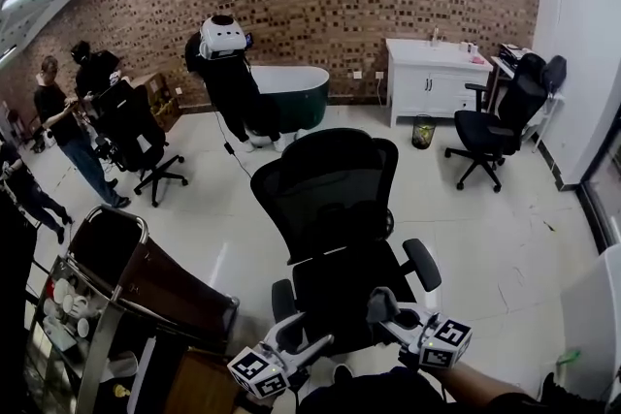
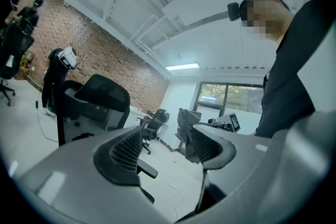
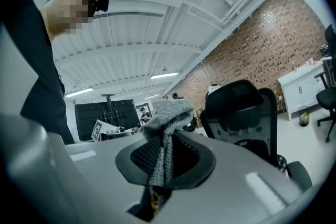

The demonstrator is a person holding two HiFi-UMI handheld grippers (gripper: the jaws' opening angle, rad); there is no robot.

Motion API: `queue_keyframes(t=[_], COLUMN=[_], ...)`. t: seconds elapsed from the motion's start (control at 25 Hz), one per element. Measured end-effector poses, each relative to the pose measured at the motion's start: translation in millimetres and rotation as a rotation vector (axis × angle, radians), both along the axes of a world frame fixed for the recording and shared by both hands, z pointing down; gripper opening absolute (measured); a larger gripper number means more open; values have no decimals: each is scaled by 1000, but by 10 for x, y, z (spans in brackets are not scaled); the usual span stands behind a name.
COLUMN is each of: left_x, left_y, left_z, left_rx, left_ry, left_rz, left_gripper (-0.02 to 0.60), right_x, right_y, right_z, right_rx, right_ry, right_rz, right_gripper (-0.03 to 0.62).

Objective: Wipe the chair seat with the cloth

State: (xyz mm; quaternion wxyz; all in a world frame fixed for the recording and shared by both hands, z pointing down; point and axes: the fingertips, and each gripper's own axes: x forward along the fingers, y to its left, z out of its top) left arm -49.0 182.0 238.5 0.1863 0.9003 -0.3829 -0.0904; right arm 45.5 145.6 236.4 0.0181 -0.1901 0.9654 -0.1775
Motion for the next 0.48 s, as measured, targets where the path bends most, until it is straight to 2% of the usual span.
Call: queue_keyframes(t=[0.48], left_x=[-182], left_y=[-330], left_z=[136], left_rx=[-29], left_ry=[6], left_rz=[-43], left_gripper=[319], right_x=[-157], right_y=[-344], right_z=[197], right_rx=[-25], right_ry=[44], right_rz=[-36], right_gripper=[29])
